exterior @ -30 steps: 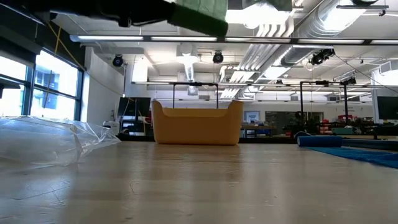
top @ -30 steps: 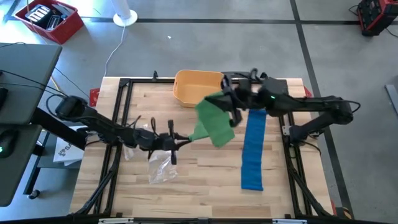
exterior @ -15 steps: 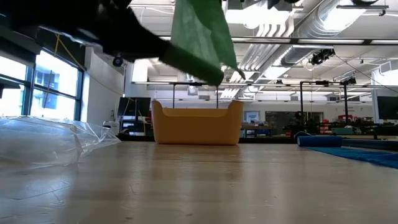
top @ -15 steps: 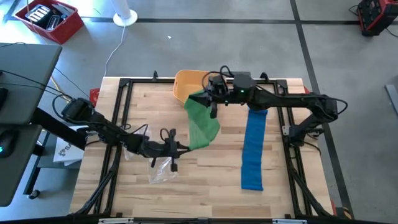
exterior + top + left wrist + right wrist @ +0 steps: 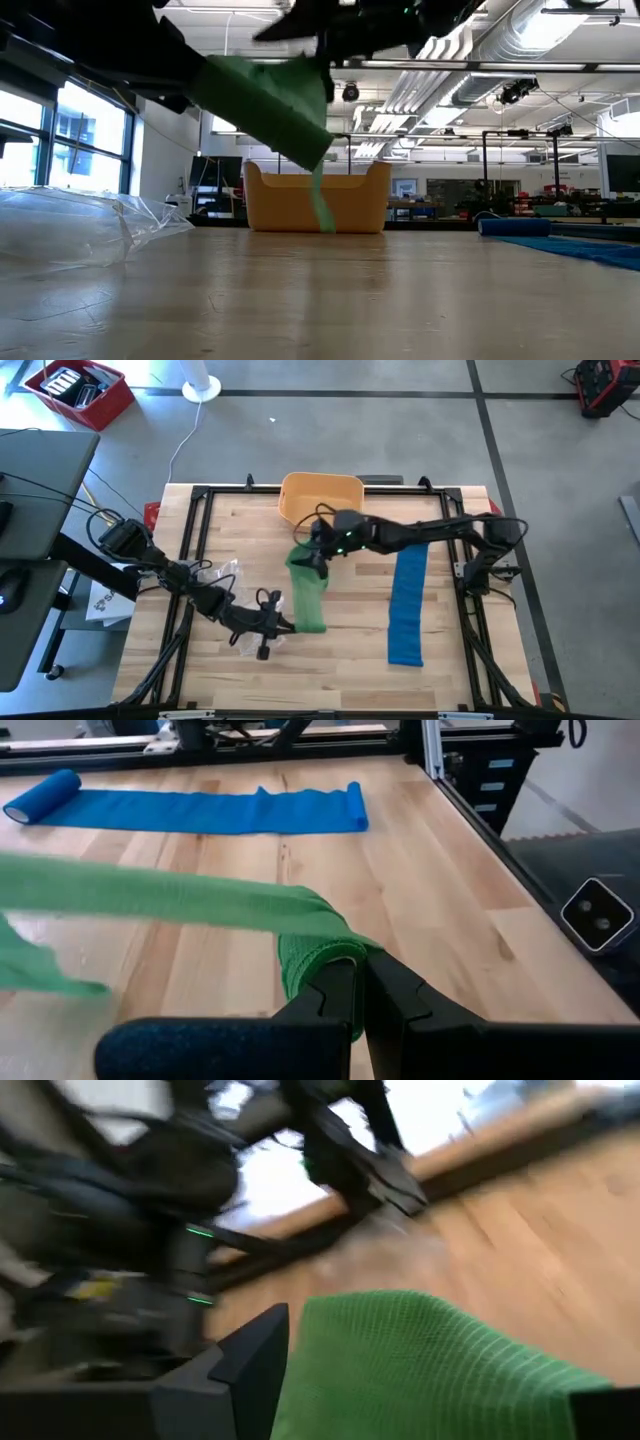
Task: Roll bandage
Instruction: Roll the green bandage
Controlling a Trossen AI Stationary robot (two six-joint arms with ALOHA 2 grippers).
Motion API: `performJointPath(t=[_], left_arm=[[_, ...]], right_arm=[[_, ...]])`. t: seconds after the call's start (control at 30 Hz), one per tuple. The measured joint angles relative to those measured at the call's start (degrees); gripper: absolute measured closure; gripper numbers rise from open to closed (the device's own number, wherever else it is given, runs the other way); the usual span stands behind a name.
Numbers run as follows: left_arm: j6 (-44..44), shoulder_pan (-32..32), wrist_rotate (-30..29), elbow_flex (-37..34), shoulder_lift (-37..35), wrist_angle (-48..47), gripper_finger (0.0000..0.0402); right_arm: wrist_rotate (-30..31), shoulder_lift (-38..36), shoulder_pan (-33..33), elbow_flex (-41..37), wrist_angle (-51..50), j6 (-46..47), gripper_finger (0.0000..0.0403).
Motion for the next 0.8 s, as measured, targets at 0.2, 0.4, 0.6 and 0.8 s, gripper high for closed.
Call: performJointPath(t=[0.2, 0.4, 0.6, 0.8], left_arm=[[-4.8, -0.2, -0.2, 0.0, 0.0, 0.0, 0.0401], [-11.2, 0.3, -1.7, 0.0, -0.1, -2.6, 0.0401], [-13.5, 0.3, -5.9, 0.0, -0.1, -6.1, 0.0401], [-13.6, 0.1, -6.7, 0.0, -0.1, -6.6, 0.0401]], right_arm=[[-5.8, 0.4, -2.1, 0.0, -2.9, -1.9, 0.0183], [-40.2, -1.6, -4.1, 0.6, -4.5, -2.4, 0.0183], [-53.7, -1.4, -0.5, 0.5, -7.4, -9.0, 0.0183], [-38.2, -1.6, -0.3, 0.4, 30.6, 12.3, 0.0183]])
